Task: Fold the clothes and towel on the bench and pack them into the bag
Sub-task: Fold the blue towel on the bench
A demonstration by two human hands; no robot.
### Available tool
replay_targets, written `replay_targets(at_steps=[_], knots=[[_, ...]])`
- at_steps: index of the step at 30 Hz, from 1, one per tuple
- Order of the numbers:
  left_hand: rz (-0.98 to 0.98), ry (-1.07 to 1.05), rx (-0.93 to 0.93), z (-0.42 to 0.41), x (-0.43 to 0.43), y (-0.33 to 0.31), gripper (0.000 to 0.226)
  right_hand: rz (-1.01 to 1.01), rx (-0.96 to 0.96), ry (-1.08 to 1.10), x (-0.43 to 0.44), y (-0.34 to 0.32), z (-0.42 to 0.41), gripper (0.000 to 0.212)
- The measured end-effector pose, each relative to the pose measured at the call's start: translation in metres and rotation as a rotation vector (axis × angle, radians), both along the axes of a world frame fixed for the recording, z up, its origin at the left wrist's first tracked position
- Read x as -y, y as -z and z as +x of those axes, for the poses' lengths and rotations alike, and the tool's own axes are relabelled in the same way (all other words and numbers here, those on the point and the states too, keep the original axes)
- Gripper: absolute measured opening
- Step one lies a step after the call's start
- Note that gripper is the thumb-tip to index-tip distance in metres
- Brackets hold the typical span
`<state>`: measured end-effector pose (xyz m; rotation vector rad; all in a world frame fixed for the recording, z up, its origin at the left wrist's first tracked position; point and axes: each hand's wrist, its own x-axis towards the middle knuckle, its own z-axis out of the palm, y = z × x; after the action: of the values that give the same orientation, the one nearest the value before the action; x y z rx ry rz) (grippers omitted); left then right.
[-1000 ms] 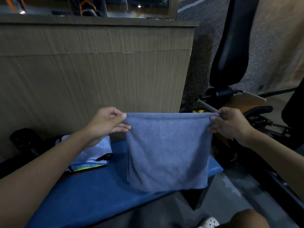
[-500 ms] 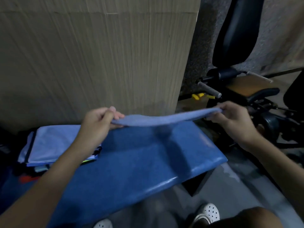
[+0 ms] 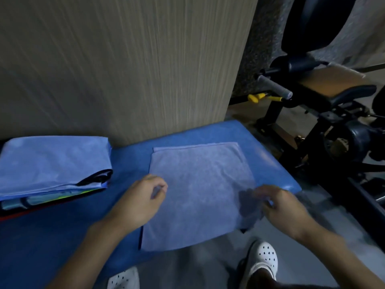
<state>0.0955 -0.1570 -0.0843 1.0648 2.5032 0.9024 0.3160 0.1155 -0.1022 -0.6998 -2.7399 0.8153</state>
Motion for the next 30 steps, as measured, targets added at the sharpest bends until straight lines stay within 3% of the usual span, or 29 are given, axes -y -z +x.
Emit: replay_targets(at_steps=[1, 3, 6, 9, 12, 19, 23, 27, 30], knots=[[-0.017, 0.045, -0.072, -0.002, -0.008, 0.005, 0.014, 0.018, -0.033, -0.019, 0.001, 0.004, -0.01, 0.039], [-0.134, 0.101, -0.145, -0.008, -0.018, 0.02, 0.039, 0.07, -0.031, -0.089, 0.002, 0.019, -0.027, 0.043], [-0.261, 0.16, -0.262, -0.012, -0.017, 0.032, 0.062, 0.295, 0.067, -0.124, 0.001, 0.029, -0.038, 0.048], [-0.285, 0.167, -0.423, -0.01, -0.026, 0.028, 0.048, 0.476, 0.1, -0.074, 0.006, 0.022, -0.05, 0.044], [-0.276, 0.149, -0.385, -0.005, -0.035, 0.024, 0.042, 0.546, 0.165, -0.059, 0.012, 0.021, -0.059, 0.044], [-0.245, 0.163, -0.321, -0.011, -0.032, 0.026, 0.046, 0.501, 0.082, -0.028, 0.018, 0.02, -0.068, 0.03], [-0.2, 0.073, -0.365, -0.018, -0.029, 0.025, 0.033, 0.488, 0.103, 0.01, 0.016, 0.023, -0.069, 0.022], [-0.311, 0.052, -0.305, -0.027, -0.022, 0.025, 0.033, 0.448, 0.071, 0.029, 0.008, 0.03, -0.069, 0.028], [-0.279, 0.012, -0.285, -0.034, -0.018, 0.028, 0.033, 0.358, 0.088, 0.076, -0.001, 0.031, -0.07, 0.03]])
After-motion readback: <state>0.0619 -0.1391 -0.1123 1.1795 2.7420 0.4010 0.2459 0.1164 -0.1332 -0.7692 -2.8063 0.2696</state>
